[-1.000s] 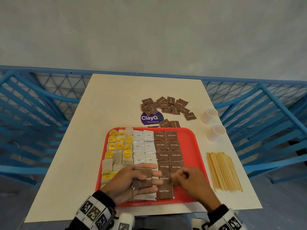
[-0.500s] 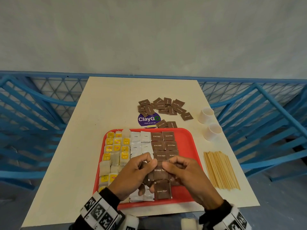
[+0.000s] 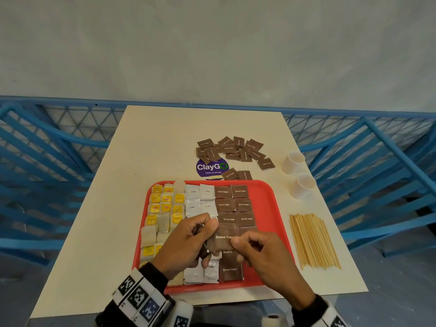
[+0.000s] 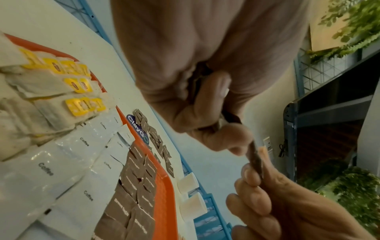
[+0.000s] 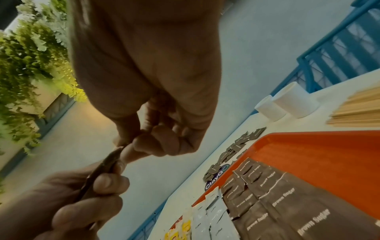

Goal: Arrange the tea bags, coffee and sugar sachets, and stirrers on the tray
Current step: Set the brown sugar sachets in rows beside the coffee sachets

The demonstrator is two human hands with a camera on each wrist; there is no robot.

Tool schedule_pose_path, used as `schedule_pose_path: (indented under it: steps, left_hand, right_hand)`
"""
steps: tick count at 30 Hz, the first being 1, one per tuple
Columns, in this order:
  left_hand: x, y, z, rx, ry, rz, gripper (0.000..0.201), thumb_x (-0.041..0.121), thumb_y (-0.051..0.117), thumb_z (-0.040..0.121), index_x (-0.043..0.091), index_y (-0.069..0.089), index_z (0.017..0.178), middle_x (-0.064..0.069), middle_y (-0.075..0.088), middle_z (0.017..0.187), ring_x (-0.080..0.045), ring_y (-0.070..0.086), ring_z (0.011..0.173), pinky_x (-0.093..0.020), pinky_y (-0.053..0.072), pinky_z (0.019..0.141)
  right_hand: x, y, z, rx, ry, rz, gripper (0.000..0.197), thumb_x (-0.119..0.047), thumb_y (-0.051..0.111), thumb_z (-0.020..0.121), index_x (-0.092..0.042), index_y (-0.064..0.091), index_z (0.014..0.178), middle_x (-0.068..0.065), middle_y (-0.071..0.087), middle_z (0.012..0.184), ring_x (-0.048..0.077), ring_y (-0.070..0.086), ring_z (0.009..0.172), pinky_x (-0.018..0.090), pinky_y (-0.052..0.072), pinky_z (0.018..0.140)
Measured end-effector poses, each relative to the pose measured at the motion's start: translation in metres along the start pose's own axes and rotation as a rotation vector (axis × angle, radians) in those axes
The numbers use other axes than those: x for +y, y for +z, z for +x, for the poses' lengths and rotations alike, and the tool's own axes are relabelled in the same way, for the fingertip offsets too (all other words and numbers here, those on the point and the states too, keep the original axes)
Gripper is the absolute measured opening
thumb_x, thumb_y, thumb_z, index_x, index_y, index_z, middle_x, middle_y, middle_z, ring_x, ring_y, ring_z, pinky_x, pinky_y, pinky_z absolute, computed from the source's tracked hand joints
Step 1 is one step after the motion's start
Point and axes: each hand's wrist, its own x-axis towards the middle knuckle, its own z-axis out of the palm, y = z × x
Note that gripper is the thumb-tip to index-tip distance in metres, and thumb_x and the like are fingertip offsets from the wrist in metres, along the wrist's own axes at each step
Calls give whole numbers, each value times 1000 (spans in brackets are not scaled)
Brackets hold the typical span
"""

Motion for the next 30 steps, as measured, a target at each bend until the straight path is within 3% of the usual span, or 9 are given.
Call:
schedule_pose_path:
  steps: [5,9,12,15,20,22,25,30]
  left_hand:
    - [-2,7,2,-4,-15,-1,36,38,48,101,8,52,82,-17,69,70,-25,53,43,-18,26,40]
    - [-2,19,8,-82,-29,21,33,39,50,101,15,52,78,-19,69,71,-24,54,43,-17,28,39]
    - [-4,25,14,-50,-63,76,35,37,50,102,13,49,76,-8,66,63,-27,55,46,-17,29,37]
    - [-14,20,10,32,-143,83,40,38,50,101,7,49,77,-16,68,70,-27,57,50,-17,28,38]
    - [-37,0,-11,97,-274,70,52,40,52,100,-11,50,92,-15,71,71,-24,57,49,-19,32,39]
    - [-42,-8,-16,139,-300,40,49,37,52,99,-10,51,88,-16,70,71,-25,56,49,-20,34,40]
    - [-45,-12,-19,160,-323,17,40,40,53,99,2,56,84,-18,71,73,-25,58,50,-19,32,43]
    - [-43,-10,-18,136,-309,11,42,40,52,98,0,55,85,-18,71,75,-28,59,54,-21,34,42]
  right_hand:
    - [3,-8,-3,32,27,54,35,-40,63,88,-10,65,72,-6,58,58,3,49,53,16,39,56]
    - [8,-9,0,138,102,243,20,-27,72,85,-8,72,90,-3,66,68,5,53,56,18,43,52]
    - [16,-16,5,236,164,265,8,-15,75,85,-7,76,85,-2,68,64,3,56,53,17,44,50]
    - [43,-32,7,273,269,159,4,-15,78,83,-13,78,79,0,71,65,4,57,53,16,44,51]
    - [98,-43,1,164,477,-30,12,-16,72,89,-11,78,80,2,66,59,9,54,54,16,42,52]
    - [109,-42,0,146,510,-29,10,-13,72,89,-8,76,82,2,65,57,9,53,52,16,41,51]
    - [119,-38,2,146,557,-78,8,-16,77,85,-9,75,81,-2,65,57,8,55,51,17,42,50]
    - [124,-30,5,285,522,-363,26,-28,84,75,-12,64,76,-3,67,71,9,60,64,20,44,58]
